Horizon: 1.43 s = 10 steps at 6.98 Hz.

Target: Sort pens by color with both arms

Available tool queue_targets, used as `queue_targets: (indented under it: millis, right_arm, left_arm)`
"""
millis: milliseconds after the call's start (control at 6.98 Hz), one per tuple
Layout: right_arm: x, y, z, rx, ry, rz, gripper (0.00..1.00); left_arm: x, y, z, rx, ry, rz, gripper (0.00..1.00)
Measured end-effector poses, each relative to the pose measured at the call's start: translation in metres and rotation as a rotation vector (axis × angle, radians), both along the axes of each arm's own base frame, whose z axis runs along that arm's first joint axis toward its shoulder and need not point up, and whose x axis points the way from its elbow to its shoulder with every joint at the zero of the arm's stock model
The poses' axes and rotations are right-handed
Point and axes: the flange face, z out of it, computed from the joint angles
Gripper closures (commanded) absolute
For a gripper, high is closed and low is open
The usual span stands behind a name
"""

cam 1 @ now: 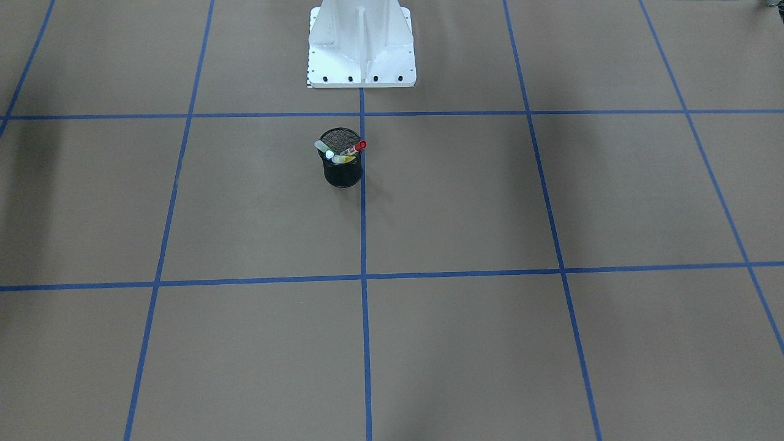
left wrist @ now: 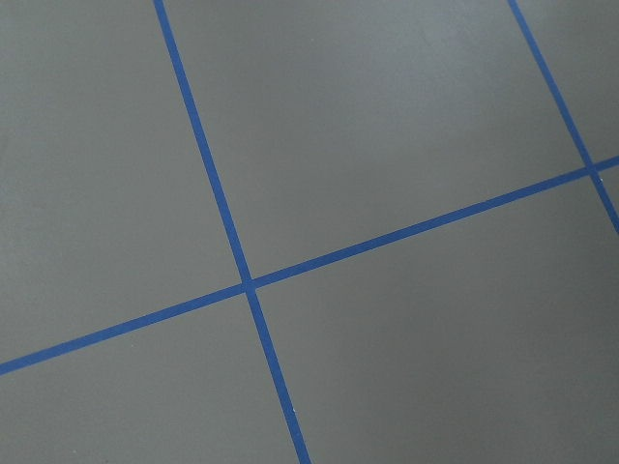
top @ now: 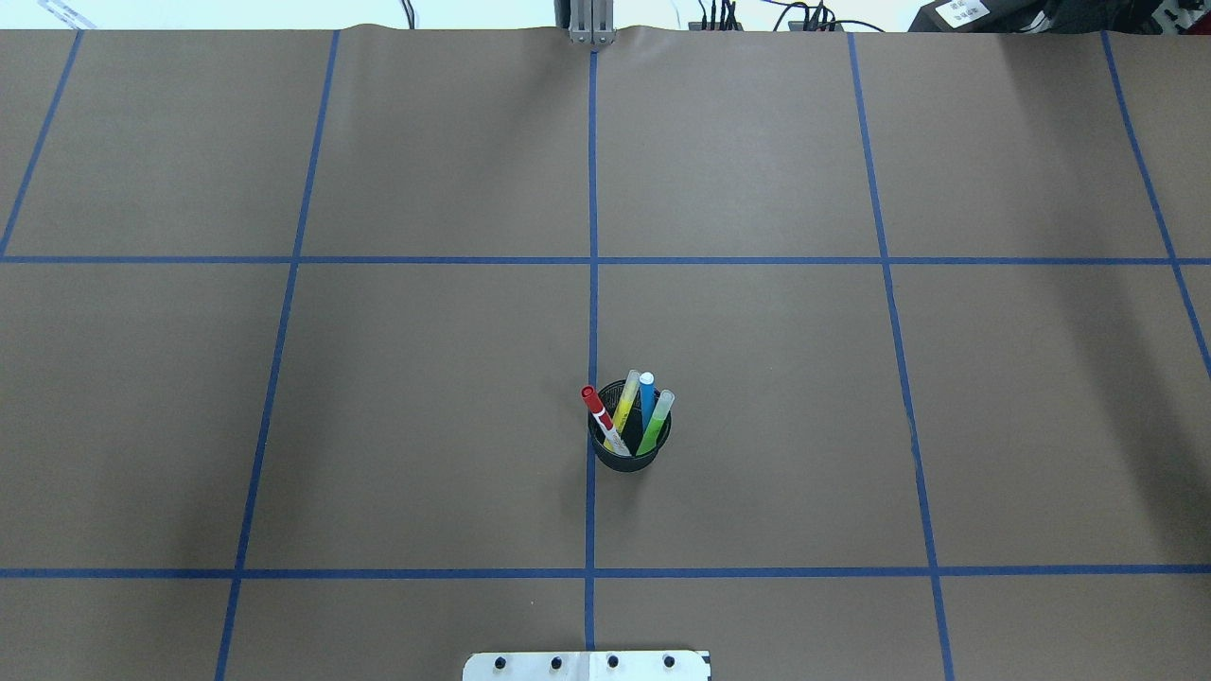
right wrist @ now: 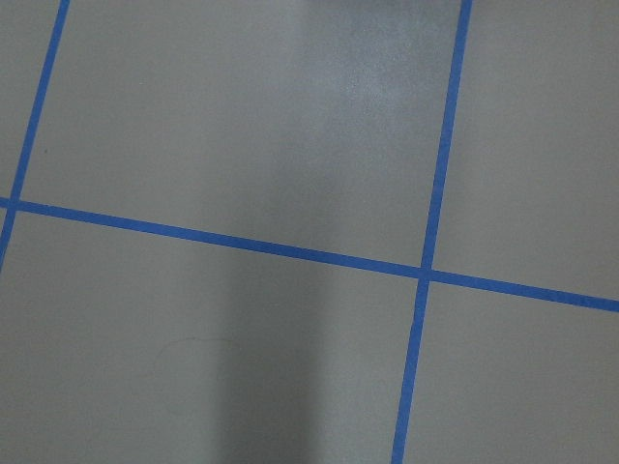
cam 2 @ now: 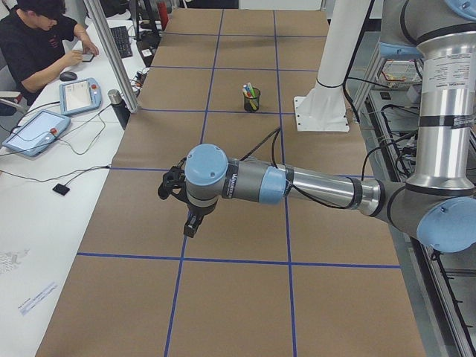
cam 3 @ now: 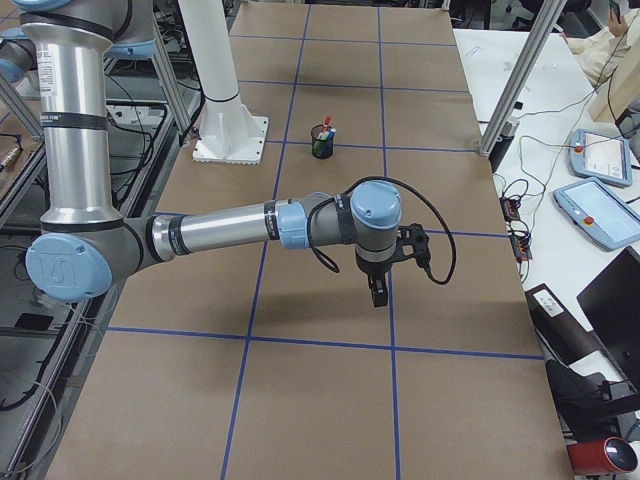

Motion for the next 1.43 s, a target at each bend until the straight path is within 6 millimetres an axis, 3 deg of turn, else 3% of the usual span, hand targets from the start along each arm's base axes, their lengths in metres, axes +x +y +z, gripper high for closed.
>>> queue_targets:
  millis: [573,1003,1146,1432]
  right_arm:
    - [-0.001,-0.007,-0.008,0.011,-0.006,0.000,0.00]
    - [-0.003,-0.017,0.000,-0.014,-0.006,-0.004,0.00]
    - [-0.011,-0.026,-0.009,-0.018,-0.005,-0.009,0.00]
    - [-0.050,-0.066,-0.063,-0.038,-0.010,0.006,0.00]
  left_arm:
    - [0.000,0.001,-0.003,0.006,-0.001,0.000,0.00]
    - [0.000,0.001,-0.005,0.007,-0.001,-0.001,0.00]
    - [0.000,0.001,-0.005,0.007,-0.001,0.000,0.00]
    - [0.001,0.001,-0.005,0.005,-0.001,0.000,0.00]
